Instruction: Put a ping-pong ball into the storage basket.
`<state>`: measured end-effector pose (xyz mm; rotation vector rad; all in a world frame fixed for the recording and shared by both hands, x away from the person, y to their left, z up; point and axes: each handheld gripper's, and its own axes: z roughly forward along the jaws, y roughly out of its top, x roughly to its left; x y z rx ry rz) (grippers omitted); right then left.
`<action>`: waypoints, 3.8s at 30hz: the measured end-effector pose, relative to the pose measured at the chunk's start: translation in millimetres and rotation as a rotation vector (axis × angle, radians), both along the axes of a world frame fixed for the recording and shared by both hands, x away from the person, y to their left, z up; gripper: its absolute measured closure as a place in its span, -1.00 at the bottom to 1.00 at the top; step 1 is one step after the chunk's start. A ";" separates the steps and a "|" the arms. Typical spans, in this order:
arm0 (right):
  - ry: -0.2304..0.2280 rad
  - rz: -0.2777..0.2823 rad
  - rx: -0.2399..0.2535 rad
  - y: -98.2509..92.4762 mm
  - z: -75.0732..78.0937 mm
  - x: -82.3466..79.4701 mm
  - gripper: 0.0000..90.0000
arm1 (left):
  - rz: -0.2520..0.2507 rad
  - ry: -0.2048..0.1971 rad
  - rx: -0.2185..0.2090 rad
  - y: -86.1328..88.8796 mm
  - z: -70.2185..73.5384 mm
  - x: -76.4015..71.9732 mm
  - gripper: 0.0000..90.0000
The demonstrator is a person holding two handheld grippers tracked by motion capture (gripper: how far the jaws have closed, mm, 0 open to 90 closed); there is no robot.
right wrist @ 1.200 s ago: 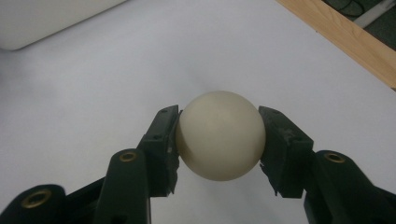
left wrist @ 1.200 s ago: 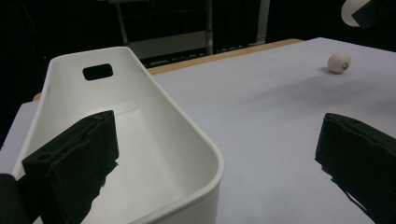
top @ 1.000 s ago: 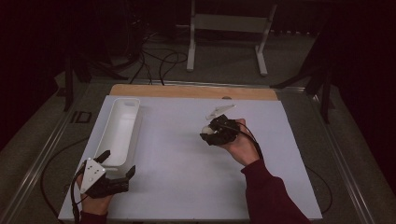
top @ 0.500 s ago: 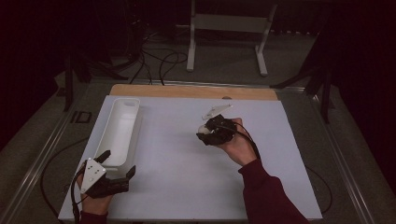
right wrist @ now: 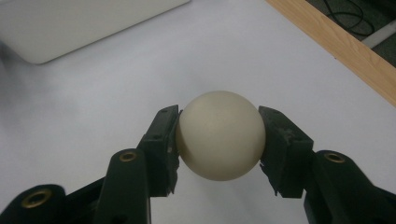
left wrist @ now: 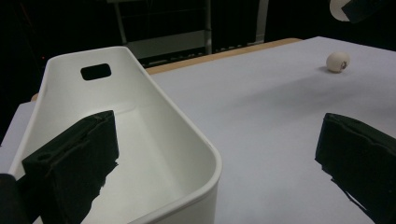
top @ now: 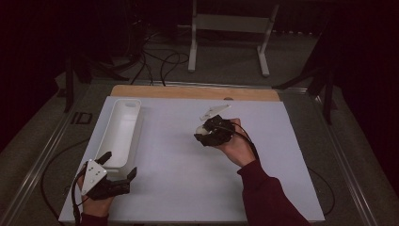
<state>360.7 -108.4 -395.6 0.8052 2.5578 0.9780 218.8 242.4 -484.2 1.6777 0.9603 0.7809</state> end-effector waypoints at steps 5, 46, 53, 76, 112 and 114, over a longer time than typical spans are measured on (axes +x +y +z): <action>-0.003 0.011 0.000 3.9 2.0 1.0 0.11 | -0.001 0.001 0.002 -0.1 0.0 0.1 -1.00; -0.008 0.055 0.023 33.1 10.8 7.0 0.11 | 0.000 0.001 0.004 0.1 0.0 -0.1 -1.00; -0.008 0.056 0.033 37.0 12.2 8.4 0.11 | -0.001 0.000 0.006 0.1 0.2 -0.2 -1.00; -0.027 0.084 0.033 56.0 18.2 10.9 0.11 | -0.005 0.001 0.007 0.0 0.1 -0.2 -1.00; -0.019 0.118 0.053 80.2 21.9 14.6 0.11 | -0.008 -0.002 0.023 -2.2 -0.1 -0.6 -1.00; -0.022 0.124 0.051 81.6 22.6 14.8 0.11 | -0.008 -0.001 0.023 -2.0 -0.1 -0.5 -1.00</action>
